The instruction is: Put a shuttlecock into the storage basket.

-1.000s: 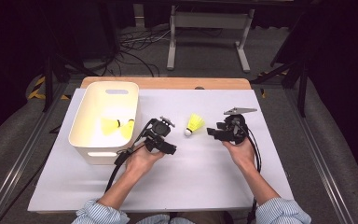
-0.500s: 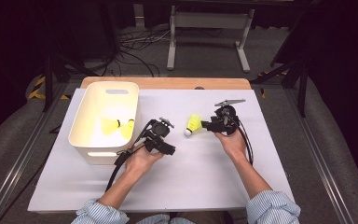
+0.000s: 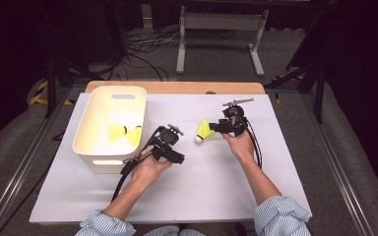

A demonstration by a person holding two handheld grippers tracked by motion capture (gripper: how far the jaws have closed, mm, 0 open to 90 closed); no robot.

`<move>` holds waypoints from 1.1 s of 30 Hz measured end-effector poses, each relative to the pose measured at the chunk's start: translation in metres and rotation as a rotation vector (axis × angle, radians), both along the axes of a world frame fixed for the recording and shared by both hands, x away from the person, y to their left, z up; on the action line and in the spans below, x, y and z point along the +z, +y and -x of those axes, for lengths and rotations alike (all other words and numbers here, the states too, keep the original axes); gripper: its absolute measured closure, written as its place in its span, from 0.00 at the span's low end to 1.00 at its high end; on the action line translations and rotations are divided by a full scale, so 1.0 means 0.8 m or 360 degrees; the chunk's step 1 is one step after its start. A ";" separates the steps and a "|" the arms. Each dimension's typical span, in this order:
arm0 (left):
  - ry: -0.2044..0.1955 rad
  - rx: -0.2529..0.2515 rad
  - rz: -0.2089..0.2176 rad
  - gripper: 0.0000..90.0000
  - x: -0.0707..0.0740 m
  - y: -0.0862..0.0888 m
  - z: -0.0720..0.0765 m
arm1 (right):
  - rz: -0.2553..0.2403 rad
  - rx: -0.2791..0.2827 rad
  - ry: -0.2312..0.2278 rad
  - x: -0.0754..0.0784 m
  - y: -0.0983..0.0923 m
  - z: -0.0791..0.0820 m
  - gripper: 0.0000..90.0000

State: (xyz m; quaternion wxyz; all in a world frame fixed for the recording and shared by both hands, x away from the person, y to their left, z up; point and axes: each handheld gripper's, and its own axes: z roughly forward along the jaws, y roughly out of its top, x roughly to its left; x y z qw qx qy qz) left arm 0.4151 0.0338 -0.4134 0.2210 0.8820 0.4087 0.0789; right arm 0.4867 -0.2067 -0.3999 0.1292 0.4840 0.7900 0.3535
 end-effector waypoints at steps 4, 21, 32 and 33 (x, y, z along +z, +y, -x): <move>-0.0002 -0.0001 -0.0007 0.33 0.000 0.000 0.002 | 0.0025 0.0012 0.0016 0.002 0.007 -0.006 0.55; -0.0039 -0.0014 -0.0071 0.32 0.000 -0.001 0.006 | 0.0044 0.0044 0.0126 -0.010 0.023 -0.025 0.69; -0.0029 -0.0018 -0.0068 0.32 -0.001 -0.003 0.006 | 0.0046 0.0083 0.0130 -0.006 0.019 -0.020 0.88; -0.0028 -0.0019 -0.0067 0.32 -0.001 -0.003 0.006 | 0.0049 0.0088 0.0137 -0.006 0.018 -0.019 0.90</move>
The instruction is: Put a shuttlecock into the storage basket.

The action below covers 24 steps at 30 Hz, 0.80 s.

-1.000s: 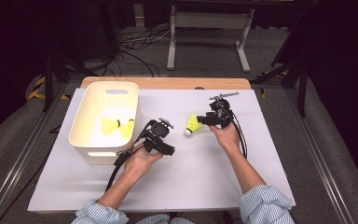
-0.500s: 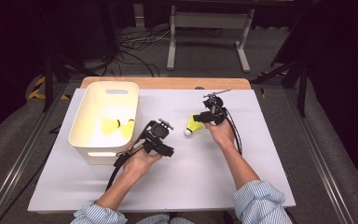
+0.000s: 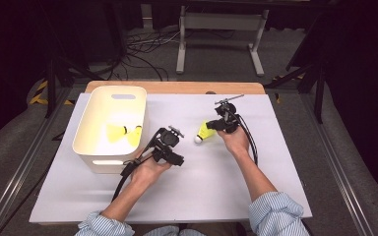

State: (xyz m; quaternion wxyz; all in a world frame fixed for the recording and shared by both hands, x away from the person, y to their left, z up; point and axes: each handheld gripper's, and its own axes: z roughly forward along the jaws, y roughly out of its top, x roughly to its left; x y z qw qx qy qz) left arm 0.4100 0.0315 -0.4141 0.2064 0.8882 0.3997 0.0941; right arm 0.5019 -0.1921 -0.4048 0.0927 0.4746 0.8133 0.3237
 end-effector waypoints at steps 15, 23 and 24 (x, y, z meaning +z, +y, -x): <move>0.0016 -0.0024 0.0049 0.33 0.007 0.001 -0.001 | -0.0194 0.0053 0.0074 -0.002 -0.024 0.019 1.00; 0.0003 -0.0032 0.0059 0.33 0.012 0.002 0.000 | -0.0243 0.0124 0.0066 0.007 -0.022 0.036 1.00; -0.0006 -0.0035 0.0064 0.32 0.013 0.003 0.000 | -0.0244 0.0139 0.0063 0.008 -0.021 0.038 1.00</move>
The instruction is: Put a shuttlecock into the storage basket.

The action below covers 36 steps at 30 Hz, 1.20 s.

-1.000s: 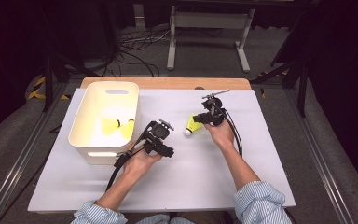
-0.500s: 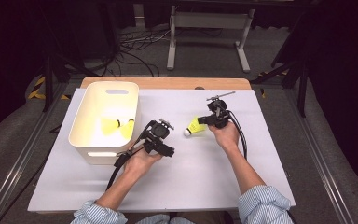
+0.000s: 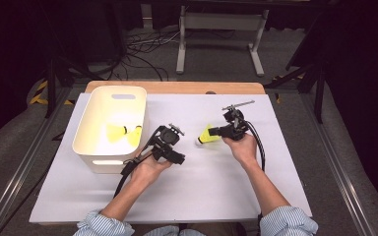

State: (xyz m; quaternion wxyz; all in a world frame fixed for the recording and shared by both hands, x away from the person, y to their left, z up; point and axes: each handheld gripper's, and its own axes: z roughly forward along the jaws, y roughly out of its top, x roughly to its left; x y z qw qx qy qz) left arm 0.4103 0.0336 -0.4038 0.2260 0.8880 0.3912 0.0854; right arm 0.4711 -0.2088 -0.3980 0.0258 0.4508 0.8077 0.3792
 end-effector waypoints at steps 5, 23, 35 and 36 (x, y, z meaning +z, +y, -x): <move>-0.0026 -0.0021 -0.0003 0.31 0.001 0.000 0.002 | 0.0001 0.0022 0.0000 0.004 0.002 0.007 1.00; -0.0027 -0.0074 0.0058 0.29 0.005 -0.001 0.003 | -0.0090 0.0147 -0.0007 0.013 0.007 0.039 1.00; -0.0032 -0.0117 0.0038 0.30 0.005 -0.004 0.003 | -0.0110 0.0192 -0.0002 0.015 0.009 0.055 1.00; -0.0030 -0.0119 0.0040 0.31 0.005 -0.004 0.003 | -0.0109 0.0195 -0.0001 0.015 0.009 0.055 1.00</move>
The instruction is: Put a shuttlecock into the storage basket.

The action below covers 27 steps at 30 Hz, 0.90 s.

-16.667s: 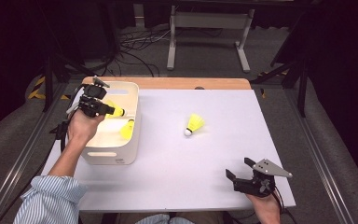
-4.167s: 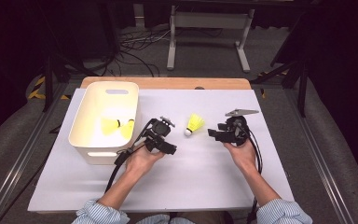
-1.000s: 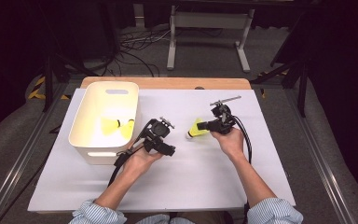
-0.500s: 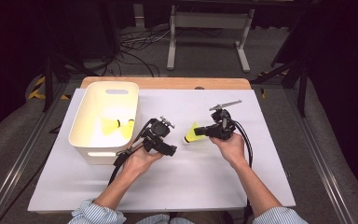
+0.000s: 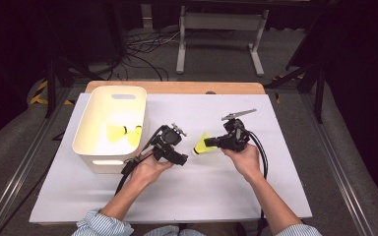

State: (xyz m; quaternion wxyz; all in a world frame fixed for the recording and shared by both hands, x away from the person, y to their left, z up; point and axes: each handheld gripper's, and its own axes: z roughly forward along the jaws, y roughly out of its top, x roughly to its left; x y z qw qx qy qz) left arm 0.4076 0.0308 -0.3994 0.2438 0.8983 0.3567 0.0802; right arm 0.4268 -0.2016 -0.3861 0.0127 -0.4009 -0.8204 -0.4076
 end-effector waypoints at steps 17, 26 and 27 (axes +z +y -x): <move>0.0012 -0.0062 0.0007 0.36 -0.001 -0.004 0.003 | -0.0044 0.0057 0.0004 0.000 0.009 0.012 1.00; 0.0021 -0.0091 0.0011 0.36 -0.004 -0.008 0.005 | -0.0060 0.0089 -0.0002 0.001 0.014 0.014 1.00; 0.0022 -0.0094 0.0010 0.36 -0.004 -0.009 0.004 | -0.0060 0.0089 -0.0002 0.001 0.014 0.014 1.00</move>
